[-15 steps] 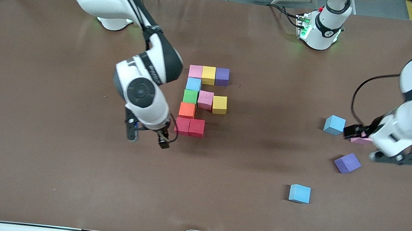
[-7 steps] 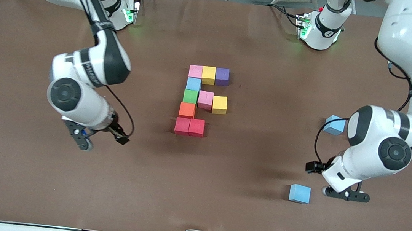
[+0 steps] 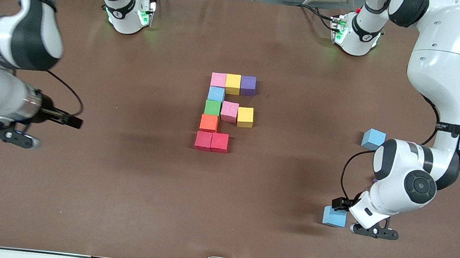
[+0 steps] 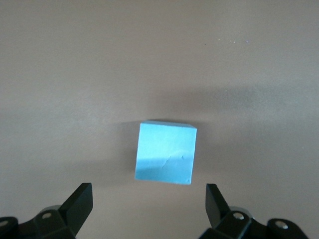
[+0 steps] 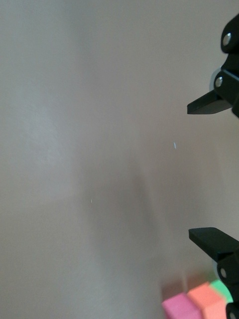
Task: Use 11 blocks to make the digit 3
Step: 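Grasp the cyan cube with the left gripper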
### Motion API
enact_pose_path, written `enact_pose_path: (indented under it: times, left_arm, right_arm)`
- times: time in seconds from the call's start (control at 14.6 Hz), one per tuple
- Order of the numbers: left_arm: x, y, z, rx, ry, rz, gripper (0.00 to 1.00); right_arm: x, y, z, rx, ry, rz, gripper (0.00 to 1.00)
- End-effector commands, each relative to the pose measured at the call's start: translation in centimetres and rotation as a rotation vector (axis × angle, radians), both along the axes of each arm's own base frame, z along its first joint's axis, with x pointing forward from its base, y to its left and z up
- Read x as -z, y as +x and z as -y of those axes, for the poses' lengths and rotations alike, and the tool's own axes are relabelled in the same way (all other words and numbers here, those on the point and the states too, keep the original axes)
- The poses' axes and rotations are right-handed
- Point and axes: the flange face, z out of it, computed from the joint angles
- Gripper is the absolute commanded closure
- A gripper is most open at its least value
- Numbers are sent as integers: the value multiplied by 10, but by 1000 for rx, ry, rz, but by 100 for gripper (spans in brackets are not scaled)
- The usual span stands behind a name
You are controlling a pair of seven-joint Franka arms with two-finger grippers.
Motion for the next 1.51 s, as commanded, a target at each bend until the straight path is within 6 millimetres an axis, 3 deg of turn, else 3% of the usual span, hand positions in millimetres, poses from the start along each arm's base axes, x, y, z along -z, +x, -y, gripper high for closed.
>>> enact_pose_path:
  times: [0.0, 0.27, 0.41, 0.62, 0.82, 1.1, 1.3, 1.44]
  left_arm:
    - [13, 11, 2, 23, -13, 22, 0]
    - [32, 17, 4, 31, -19, 22, 2]
    - [36, 23, 6, 31, -25, 30, 3]
    - [40, 27, 8, 23, -44, 36, 4]
    - [51, 30, 11, 22, -55, 75, 5]
    - [62, 30, 10, 18, -57, 75, 7]
    - [62, 28, 9, -4, -82, 59, 23]
    - [60, 25, 7, -17, -83, 21, 50]
  right_arm:
    - [-21, -13, 50, -103, 13, -4, 0]
    - [-43, -23, 92, -101, -37, -5, 0]
    - [-48, -22, 95, -96, -41, 3, 0]
    - [-50, -23, 78, -67, -30, -7, 0]
    - [-68, -22, 37, -44, -41, 2, 0]
    - [-66, -23, 33, -54, -31, -20, 0]
    - [-86, -20, 23, -71, -37, 25, 0]
    - [-84, -19, 18, -68, -38, 24, 0]
